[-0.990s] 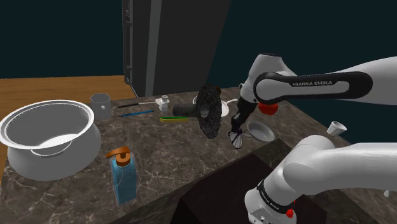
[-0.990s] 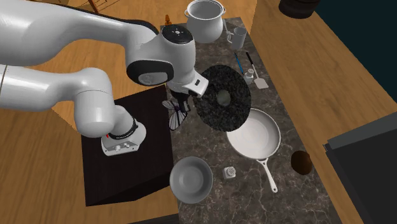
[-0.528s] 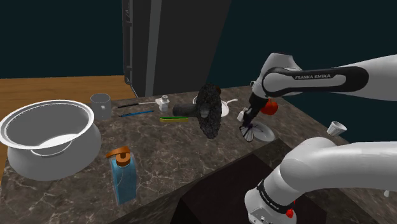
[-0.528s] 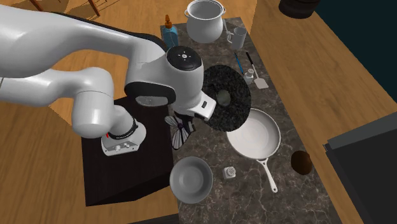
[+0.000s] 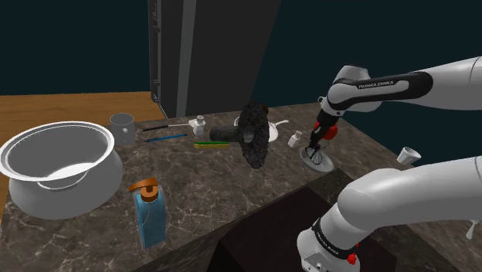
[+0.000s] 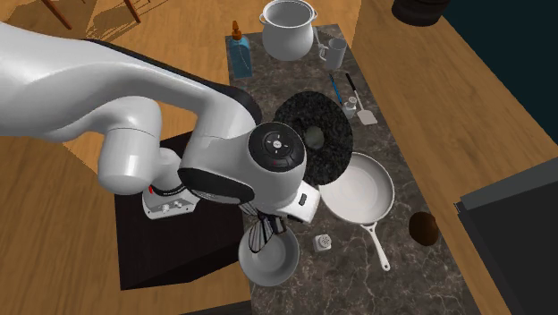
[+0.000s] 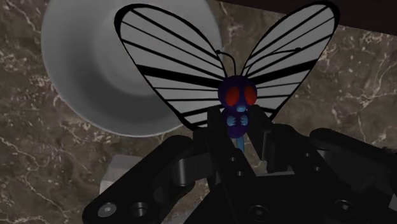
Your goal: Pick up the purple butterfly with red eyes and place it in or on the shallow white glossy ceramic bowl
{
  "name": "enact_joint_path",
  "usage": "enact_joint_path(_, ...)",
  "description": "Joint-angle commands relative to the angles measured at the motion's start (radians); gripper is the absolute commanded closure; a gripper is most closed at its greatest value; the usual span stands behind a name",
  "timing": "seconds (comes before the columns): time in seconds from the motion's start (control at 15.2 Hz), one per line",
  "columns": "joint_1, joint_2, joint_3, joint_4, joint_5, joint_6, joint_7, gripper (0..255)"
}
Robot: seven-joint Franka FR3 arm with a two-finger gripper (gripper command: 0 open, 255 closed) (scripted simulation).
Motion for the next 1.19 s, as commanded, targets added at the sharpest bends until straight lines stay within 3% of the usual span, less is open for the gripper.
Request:
enact_joint_path(0.0,-0.004,0.054,-0.048,0.047,-0.004,0.014,-0.056,255)
enact_joint_path(0.26,0.002,0.166,-0.144,0.151,0.014,0.037,-0.174,255)
enact_joint_path(1.12,0.04,0.327,-0.216,0.076,0.063,0.262,-0.22,255)
